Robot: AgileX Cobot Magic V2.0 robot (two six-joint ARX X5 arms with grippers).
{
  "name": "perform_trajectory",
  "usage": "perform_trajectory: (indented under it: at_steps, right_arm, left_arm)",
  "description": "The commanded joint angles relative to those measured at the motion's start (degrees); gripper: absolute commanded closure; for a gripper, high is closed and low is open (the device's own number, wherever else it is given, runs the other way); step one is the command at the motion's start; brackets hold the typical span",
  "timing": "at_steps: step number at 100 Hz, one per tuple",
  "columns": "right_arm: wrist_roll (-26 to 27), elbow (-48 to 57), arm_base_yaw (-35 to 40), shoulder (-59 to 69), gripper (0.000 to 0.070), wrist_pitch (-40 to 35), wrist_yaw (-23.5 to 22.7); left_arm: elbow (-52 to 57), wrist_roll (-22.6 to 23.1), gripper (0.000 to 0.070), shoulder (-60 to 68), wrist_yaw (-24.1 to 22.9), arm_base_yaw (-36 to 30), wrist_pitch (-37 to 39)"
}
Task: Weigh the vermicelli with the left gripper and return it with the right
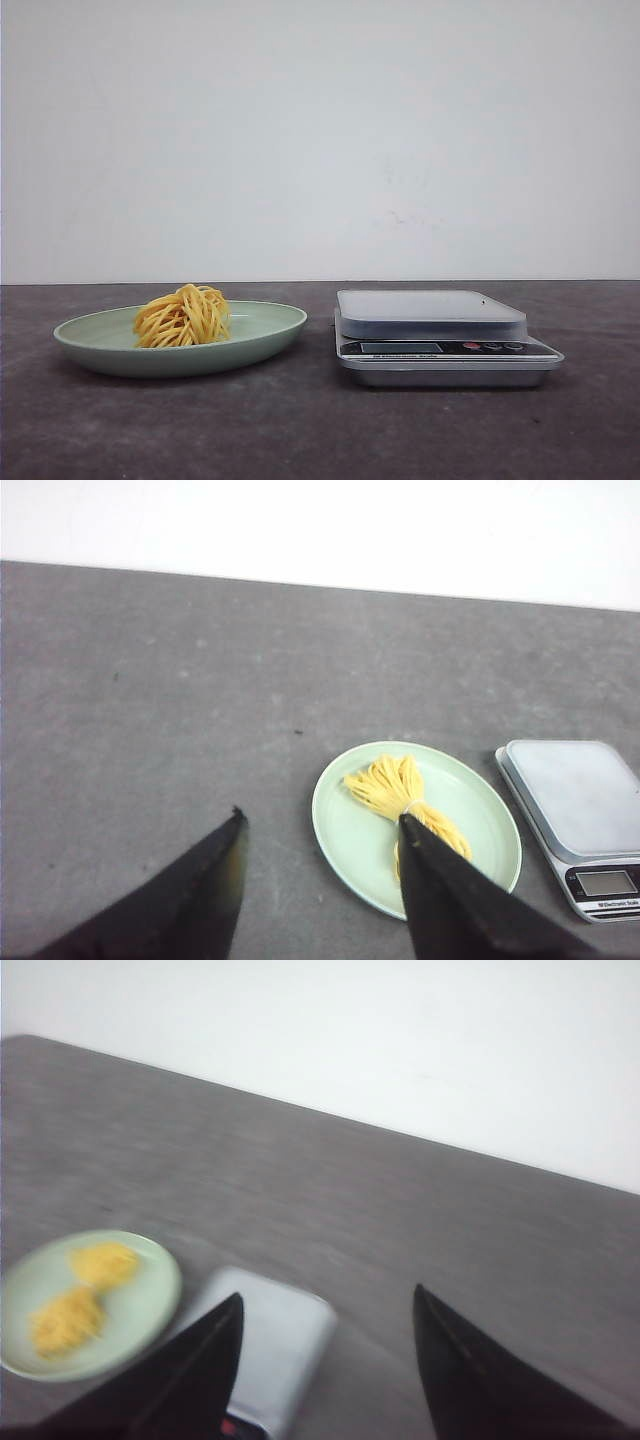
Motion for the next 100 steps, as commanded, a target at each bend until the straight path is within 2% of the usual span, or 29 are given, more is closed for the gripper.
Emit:
perform_trajectory:
  at_steps: [1, 9, 18, 22, 43, 56, 71, 80, 85, 89, 93, 96, 100]
  right_arm:
    - [0.0, 1.0, 0.5, -2.8, 0.0358, -2.9, 1.1]
    - [1.9, 0.8, 0.5, -7.4, 0.0336, -6.4, 1.6]
    - [3.4, -0.2, 0.4, -12.4, 0.0212, -8.0, 2.1]
    - [4.0, -0.9, 0.4, -14.5, 0.0186, -8.2, 2.1]
    - [8.6, -8.8, 0.4, -23.3, 0.0186, -8.5, 0.9]
    - [11.3, -17.5, -0.7, -26.8, 0.0186, -7.2, -3.4]
    - [11.4, -26.8, -2.2, -28.3, 0.0195, -0.2, -8.1]
    - [11.4, -30.6, -2.3, -28.2, 0.0268, 5.0, -8.6]
    - [11.5, -32.1, -2.2, -28.2, 0.0336, 7.6, -9.0]
    - [11.6, -32.9, -2.2, -28.1, 0.0413, 8.9, -9.0]
    - [11.7, -33.4, -2.2, -28.1, 0.0545, 9.7, -9.0]
    - [11.6, -33.6, -2.2, -28.1, 0.0690, 9.9, -8.9]
    - [11.6, -33.6, -2.2, -28.1, 0.0687, 10.2, -8.9]
  left_arm:
    - [0.7, 1.1, 0.0428, 0.1, 0.1, -0.6, 0.5]
    - [0.7, 1.0, 0.0428, 0.1, 0.1, -0.6, 0.6]
    - [0.7, 1.0, 0.0428, 0.1, 0.1, -0.6, 0.8]
    - [0.7, 1.0, 0.0429, 0.1, 0.1, -0.6, 0.8]
    - [0.7, 1.0, 0.0428, 0.1, 1.0, -0.6, 0.9]
    - [0.7, 1.0, 0.0429, 0.1, 2.4, -0.6, 1.3]
    - [0.7, 1.1, 0.0429, 0.1, 3.2, -0.6, 2.9]
    - [0.7, 1.1, 0.0429, 0.1, 3.1, -0.6, 3.1]
    - [0.7, 1.1, 0.0429, 0.1, 3.1, -0.6, 3.0]
    - [0.7, 1.1, 0.0430, 0.1, 3.1, -0.6, 3.0]
    - [0.7, 1.1, 0.0439, 0.1, 3.1, -0.6, 3.0]
    - [0.7, 1.0, 0.0480, 0.1, 3.1, -0.6, 3.0]
    - [0.7, 1.1, 0.0631, 0.1, 3.1, -0.6, 2.9]
